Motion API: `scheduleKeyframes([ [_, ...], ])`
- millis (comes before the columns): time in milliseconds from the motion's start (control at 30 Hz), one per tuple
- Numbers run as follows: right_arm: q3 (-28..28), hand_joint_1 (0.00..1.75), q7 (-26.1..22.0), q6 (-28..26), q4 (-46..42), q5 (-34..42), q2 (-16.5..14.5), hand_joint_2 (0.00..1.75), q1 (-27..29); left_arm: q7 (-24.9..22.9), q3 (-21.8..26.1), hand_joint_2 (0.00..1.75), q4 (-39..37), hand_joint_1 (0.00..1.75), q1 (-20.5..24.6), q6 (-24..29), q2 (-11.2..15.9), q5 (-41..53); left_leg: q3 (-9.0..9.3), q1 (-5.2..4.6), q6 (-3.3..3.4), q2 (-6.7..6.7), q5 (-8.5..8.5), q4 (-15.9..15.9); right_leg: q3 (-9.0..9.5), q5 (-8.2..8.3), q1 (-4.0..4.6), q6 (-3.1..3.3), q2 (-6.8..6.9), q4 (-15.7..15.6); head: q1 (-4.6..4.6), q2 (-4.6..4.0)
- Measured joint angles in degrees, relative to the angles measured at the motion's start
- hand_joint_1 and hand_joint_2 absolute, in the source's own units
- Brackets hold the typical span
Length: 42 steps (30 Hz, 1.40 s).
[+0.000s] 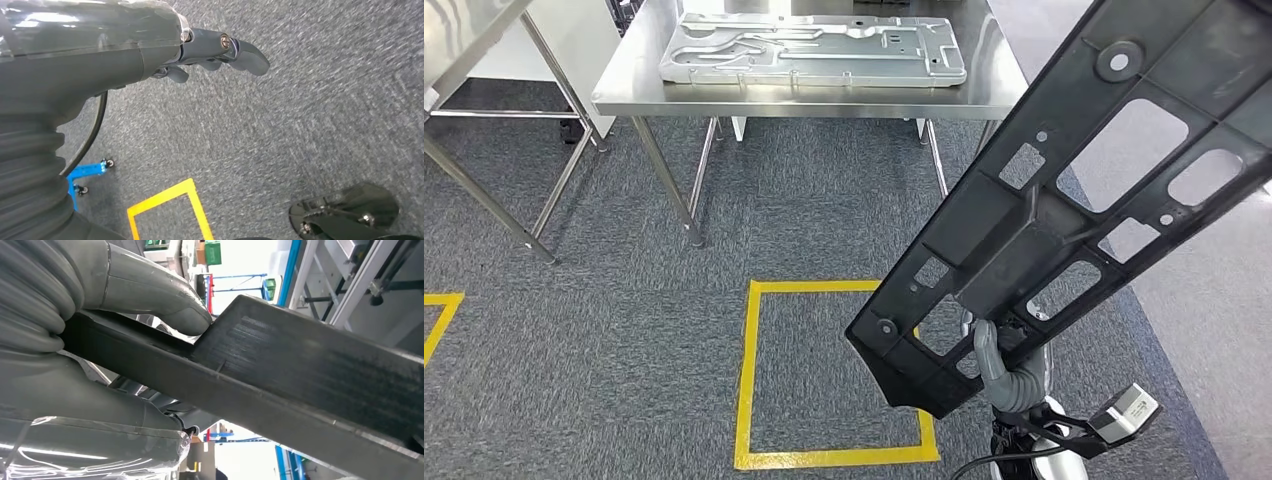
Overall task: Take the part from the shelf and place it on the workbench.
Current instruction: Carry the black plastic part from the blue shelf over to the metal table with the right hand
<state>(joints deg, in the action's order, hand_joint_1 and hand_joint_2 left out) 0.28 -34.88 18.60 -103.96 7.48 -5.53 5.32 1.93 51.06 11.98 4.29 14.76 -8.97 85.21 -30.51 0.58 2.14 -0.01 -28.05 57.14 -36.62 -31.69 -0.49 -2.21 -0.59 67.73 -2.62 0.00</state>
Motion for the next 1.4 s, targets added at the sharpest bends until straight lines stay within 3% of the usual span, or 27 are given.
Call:
scheduleKeyframes([
  [67, 0.0, 1.75, -0.01, 0.0, 0.04, 0.0, 0.01, 1.75, 0.18, 0.01, 0.01, 1.75, 0.0, 0.0, -0.07, -0.01, -0.01, 0.01, 0.49, 0.0, 0.01, 0.01, -0.52, 0.01, -4.23, -1.65, -0.26, -0.38, 0.06, 5.96, 0.0, 0.0],
  [100, 0.0, 1.75, -0.01, 0.0, 0.07, 0.0, 0.01, 1.75, 0.25, 0.01, 0.02, 1.75, 0.0, 0.0, -0.12, -0.01, -0.01, 0.01, 0.92, 0.02, -0.08, -0.01, -0.89, 0.01, -5.17, -0.92, -0.36, -0.45, 0.14, 6.4, 0.0, 0.0],
  [133, 0.0, 1.75, -0.01, 0.0, 0.07, 0.0, 0.01, 1.75, 0.29, 0.01, 0.03, 1.75, 0.0, 0.0, -0.16, -0.01, -0.01, 0.01, 1.49, 0.05, -0.21, -0.03, -1.3, 0.02, -4.97, 0.92, -0.45, -0.43, 0.25, 4.62, 0.0, 0.0],
  [200, 0.0, 1.75, -0.01, 0.0, 0.08, 0.0, 0.01, 1.75, 0.29, 0.01, 0.04, 1.75, 0.0, 0.0, -0.19, -0.01, -0.02, 0.02, 2.77, 0.08, -0.58, -0.03, -2.28, -0.02, -2.35, 5.88, -0.48, -0.14, 0.62, -2.87, 0.0, 0.0],
  [233, 0.0, 1.75, 0.0, 0.0, 0.1, 0.0, 0.01, 1.75, 0.27, 0.01, 0.04, 1.75, 0.0, 0.0, -0.14, -0.01, -0.03, 0.03, 3.22, 0.05, -0.85, -0.02, -2.7, -0.06, -1.24, 7.17, -0.31, 0.14, 0.85, -6.18, 0.01, 0.0],
  [300, -0.01, 1.75, -0.01, -0.01, 0.17, 0.01, 0.02, 1.75, 0.31, 0.01, 0.05, 1.75, 0.0, 0.0, -0.02, -0.01, -0.06, 0.04, 3.6, -0.04, -1.55, 0.09, -3.22, -0.27, -0.4, 7.67, 0.09, 0.95, 1.04, -9.06, 0.02, 0.0],
  [400, -0.04, 1.75, -0.02, -0.01, 0.19, 0.07, 0.02, 1.75, 0.43, -0.01, 0.08, 1.75, 0.0, 0.0, 0.09, 0.0, -0.05, 0.07, 4.14, 0.0, -2.46, 0.28, -3.38, 0.53, 0.69, 7.16, 0.07, 2.35, 0.68, -9.74, 0.02, 0.0],
  [467, -0.06, 1.75, -0.04, 0.01, 0.19, 0.11, 0.02, 1.75, 0.37, -0.03, 0.09, 1.75, 0.0, 0.0, 0.22, 0.0, -0.02, 0.09, 1.54, 0.09, -2.8, 0.25, -4.29, 5.61, 2.01, 6.58, -0.01, 3.07, 0.6, -10.09, 0.01, 0.0],
  [533, -0.08, 1.75, -0.07, 0.02, 0.21, 0.16, 0.02, 1.75, 0.35, -0.13, 0.1, 1.75, 0.0, 0.0, 0.21, -0.01, 0.04, 0.08, -3.5, 0.1, -3.02, 0.21, -6.97, 13.37, 3.01, 5.71, 0.13, 3.48, 0.54, -10.16, 0.01, 0.0],
  [600, -0.08, 1.75, -0.07, 0.05, 0.25, 0.19, 0.02, 1.75, 0.45, -0.21, 0.13, 1.75, 0.0, 0.0, -0.01, -0.01, 0.12, 0.03, -7.17, 0.07, -2.97, 0.21, -8.97, 16.96, 4.17, 4.74, 0.29, 3.61, 0.28, -10.16, 0.01, 0.0],
  [633, -0.08, 1.75, -0.07, 0.06, 0.26, 0.21, 0.02, 1.75, 0.48, -0.21, 0.15, 1.75, 0.0, 0.0, -0.12, -0.01, 0.15, 0.01, -7.68, 0.04, -2.77, 0.21, -8.21, 15.89, 4.93, 4.21, 0.38, 3.6, 0.13, -10.16, 0.0, 0.0],
  [667, -0.08, 1.75, -0.08, 0.07, 0.27, 0.23, 0.02, 1.75, 0.49, -0.2, 0.17, 1.75, 0.0, 0.0, -0.22, -0.01, 0.17, -0.01, -7.39, -0.04, -2.45, 0.2, -6.05, 13.07, 5.76, 3.63, 0.48, 3.56, 0.01, -10.16, 0.0, 0.0],
  [733, -0.08, 1.75, -0.08, 0.1, 0.32, 0.26, 0.02, 1.75, 0.44, -0.19, 0.22, 1.75, 0.0, 0.0, -0.37, -0.01, 0.28, -0.02, -6.02, -0.44, -1.61, 0.16, -0.23, 5.91, 7.07, 2.5, 0.67, 3.34, -0.14, -10.11, 0.01, 0.0],
  [800, -0.07, 1.75, -0.09, 0.15, 0.44, 0.28, 0.02, 1.75, 0.36, -0.13, 0.28, 1.75, 0.0, 0.0, -0.41, -0.02, 0.39, -0.04, -5.31, -0.88, -0.99, 0.04, 2.32, 2.28, 7.65, 1.74, 0.73, 2.75, -0.3, -9.99, 0.01, 0.0],
  [933, -0.09, 1.75, -0.16, 0.09, 0.43, 0.29, 0.02, 1.75, 0.26, 0.01, 0.32, 1.75, 0.0, 0.0, -0.37, -0.1, 0.36, 0.09, -3.33, -0.65, 0.01, -0.11, 2.27, 0.92, 7.73, 1.08, 0.64, 1.3, -0.24, -7.93, 0.02, 0.0],
  [1000, -0.09, 1.75, -0.22, 0.03, 0.36, 0.28, 0.02, 1.75, 0.24, 0.04, 0.32, 1.75, 0.0, 0.0, -0.23, -0.15, 0.32, 0.22, -2.27, -0.49, 0.32, -0.14, 1.83, 0.61, 4.49, -0.69, 0.34, 0.7, -0.05, -2.29, 0.03, 0.0],
  [1067, -0.09, 1.75, -0.32, 0.01, 0.36, 0.28, 0.03, 1.75, 0.37, 0.07, 0.32, 1.75, 0.0, 0.0, -0.17, -0.17, 0.32, 0.27, -1.43, -0.45, 0.38, -0.17, 0.99, 0.58, -0.34, -3.29, -0.05, 0.29, 0.03, 4.12, 0.02, 0.0],
  [1100, -0.09, 1.75, -0.35, 0.01, 0.37, 0.28, 0.04, 1.75, 0.46, 0.08, 0.32, 1.75, 0.0, 0.0, -0.21, -0.17, 0.32, 0.27, -0.86, -0.43, 0.32, -0.19, 0.48, 0.58, -2.04, -3.89, -0.24, 0.11, 0.09, 5.49, 0.02, 0.0],
  [1133, -0.09, 1.75, -0.4, 0.03, 0.37, 0.28, 0.05, 1.75, 0.51, 0.08, 0.32, 1.75, 0.0, 0.0, -0.25, -0.16, 0.32, 0.26, -0.18, -0.38, 0.2, -0.23, -0.07, 0.58, -2.83, -3.45, -0.38, -0.05, 0.18, 5.0, 0.02, 0.0],
  [1167, -0.09, 1.75, -0.5, 0.04, 0.38, 0.28, 0.05, 1.75, 0.52, 0.1, 0.32, 1.75, 0.0, 0.0, -0.29, -0.16, 0.32, 0.25, 0.62, -0.32, 0.03, -0.26, -0.65, 0.58, -2.67, -1.74, -0.48, -0.21, 0.29, 2.65, 0.02, 0.0],
  [1233, -0.09, 1.75, -0.76, 0.03, 0.41, 0.28, 0.06, 1.75, 0.51, 0.2, 0.32, 1.75, 0.0, 0.0, -0.25, -0.13, 0.32, 0.21, 2.31, -0.22, -0.45, -0.31, -1.94, 0.57, -1.01, 3.69, -0.5, -0.18, 0.62, -4.32, 0.02, 0.0],
  [1267, -0.08, 1.75, -0.88, 0.01, 0.45, 0.27, 0.07, 1.75, 0.48, 0.25, 0.32, 1.75, 0.0, 0.0, -0.16, -0.09, 0.32, 0.19, 2.94, -0.22, -0.8, -0.33, -2.51, 0.47, -0.28, 5.38, -0.34, 0.1, 0.82, -6.8, 0.02, 0.0],
  [1300, -0.08, 1.75, -0.95, -0.01, 0.46, 0.26, 0.07, 1.75, 0.47, 0.3, 0.32, 1.75, 0.0, 0.0, -0.08, -0.05, 0.32, 0.16, 3.42, -0.25, -1.19, -0.33, -2.98, 0.28, 0.19, 6.49, -0.16, 0.53, 0.96, -8.17, 0.03, 0.0],
  [1400, -0.08, 1.75, -1.02, -0.06, 0.38, 0.24, 0.07, 1.75, 0.44, 0.3, 0.32, 1.75, 0.0, 0.0, 0.02, 0.0, 0.33, 0.17, 4.2, -0.28, -2.26, -0.3, -3.02, 1.13, 1.39, 6.55, -0.02, 2.12, 0.78, -8.96, 0.05, 0.0],
])
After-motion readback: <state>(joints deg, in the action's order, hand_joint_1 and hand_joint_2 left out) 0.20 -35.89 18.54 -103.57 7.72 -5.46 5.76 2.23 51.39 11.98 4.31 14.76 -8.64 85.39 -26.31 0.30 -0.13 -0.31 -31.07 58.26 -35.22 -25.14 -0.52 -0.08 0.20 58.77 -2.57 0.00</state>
